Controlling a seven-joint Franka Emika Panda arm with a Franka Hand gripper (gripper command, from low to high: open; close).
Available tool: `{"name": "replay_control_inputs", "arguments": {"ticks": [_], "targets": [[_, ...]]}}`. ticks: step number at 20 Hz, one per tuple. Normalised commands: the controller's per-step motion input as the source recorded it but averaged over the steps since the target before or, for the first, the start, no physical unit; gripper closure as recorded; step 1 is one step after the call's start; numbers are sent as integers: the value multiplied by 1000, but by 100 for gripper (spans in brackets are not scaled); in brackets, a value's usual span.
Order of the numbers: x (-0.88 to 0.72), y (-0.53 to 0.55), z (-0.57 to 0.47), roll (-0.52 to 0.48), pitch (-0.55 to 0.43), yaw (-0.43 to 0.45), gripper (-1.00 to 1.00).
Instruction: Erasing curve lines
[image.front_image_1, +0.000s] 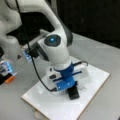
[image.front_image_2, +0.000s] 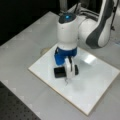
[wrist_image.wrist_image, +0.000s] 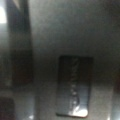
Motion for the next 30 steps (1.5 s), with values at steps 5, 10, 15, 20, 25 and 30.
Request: {"name": "replay_control_inputs", "arguments": {"ticks": [5,10,15,20,25,30], "targets": [[151,180,-95,86,43,-199,100],[200,224,-97,86,39,-216,100],[151,171,-104,75,18,-202,100],[163,163,-105,56,20,-167,100],[206,214,-101,52,21,-190,100],[210,245,-99,34,26,-204,100]]}}
